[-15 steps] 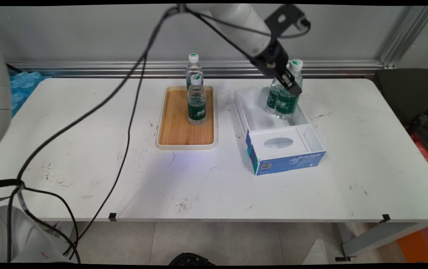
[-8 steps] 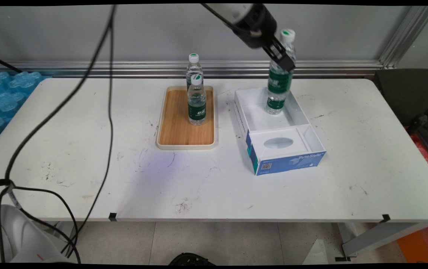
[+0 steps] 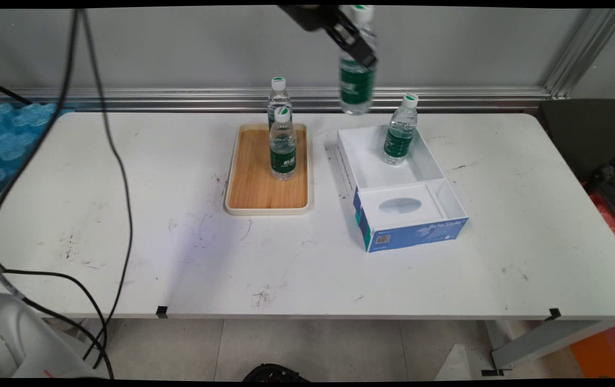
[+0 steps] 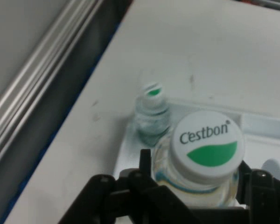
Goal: Place the picked object on the tray
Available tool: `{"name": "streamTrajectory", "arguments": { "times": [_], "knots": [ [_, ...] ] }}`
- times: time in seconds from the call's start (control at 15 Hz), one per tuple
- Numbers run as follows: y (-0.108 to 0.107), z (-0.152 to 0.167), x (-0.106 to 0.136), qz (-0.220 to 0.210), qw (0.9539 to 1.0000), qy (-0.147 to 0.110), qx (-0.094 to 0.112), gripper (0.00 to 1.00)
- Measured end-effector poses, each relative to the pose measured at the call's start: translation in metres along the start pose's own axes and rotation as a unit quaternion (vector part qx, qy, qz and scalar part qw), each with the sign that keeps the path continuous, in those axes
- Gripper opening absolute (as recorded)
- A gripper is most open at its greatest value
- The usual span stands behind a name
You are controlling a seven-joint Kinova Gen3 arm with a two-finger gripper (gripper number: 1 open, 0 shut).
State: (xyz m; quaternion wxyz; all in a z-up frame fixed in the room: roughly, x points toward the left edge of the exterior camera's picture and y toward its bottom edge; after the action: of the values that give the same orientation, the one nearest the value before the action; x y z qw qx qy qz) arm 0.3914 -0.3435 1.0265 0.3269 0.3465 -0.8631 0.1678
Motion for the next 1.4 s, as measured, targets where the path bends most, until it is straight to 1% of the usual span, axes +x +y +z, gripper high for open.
{"name": "streamTrajectory", "arguments": {
  "times": [0.13,0.33,0.47,0.6,0.73,1.0,1.07,1.2,1.4],
  "knots": [
    [-0.012,-0.023,-0.011,-0.014,0.9997,-0.007,0.019,0.00],
    [-0.032,-0.054,-0.031,-0.041,0.9979,-0.018,0.047,0.00],
    [-0.043,-0.069,-0.042,-0.059,0.9960,-0.023,0.064,0.00],
    [-0.055,-0.081,-0.056,-0.081,0.9929,-0.028,0.082,0.00],
    [-0.063,-0.088,-0.065,-0.097,0.9904,-0.031,0.094,0.00],
    [-0.077,-0.091,-0.086,-0.124,0.9850,-0.040,0.114,0.00],
    [-0.079,-0.090,-0.090,-0.127,0.9843,-0.040,0.116,0.00],
    [-0.086,-0.082,-0.102,-0.134,0.9827,-0.042,0.121,0.00],
    [-0.093,-0.063,-0.122,-0.138,0.9818,-0.045,0.123,0.00]
  ]
}}
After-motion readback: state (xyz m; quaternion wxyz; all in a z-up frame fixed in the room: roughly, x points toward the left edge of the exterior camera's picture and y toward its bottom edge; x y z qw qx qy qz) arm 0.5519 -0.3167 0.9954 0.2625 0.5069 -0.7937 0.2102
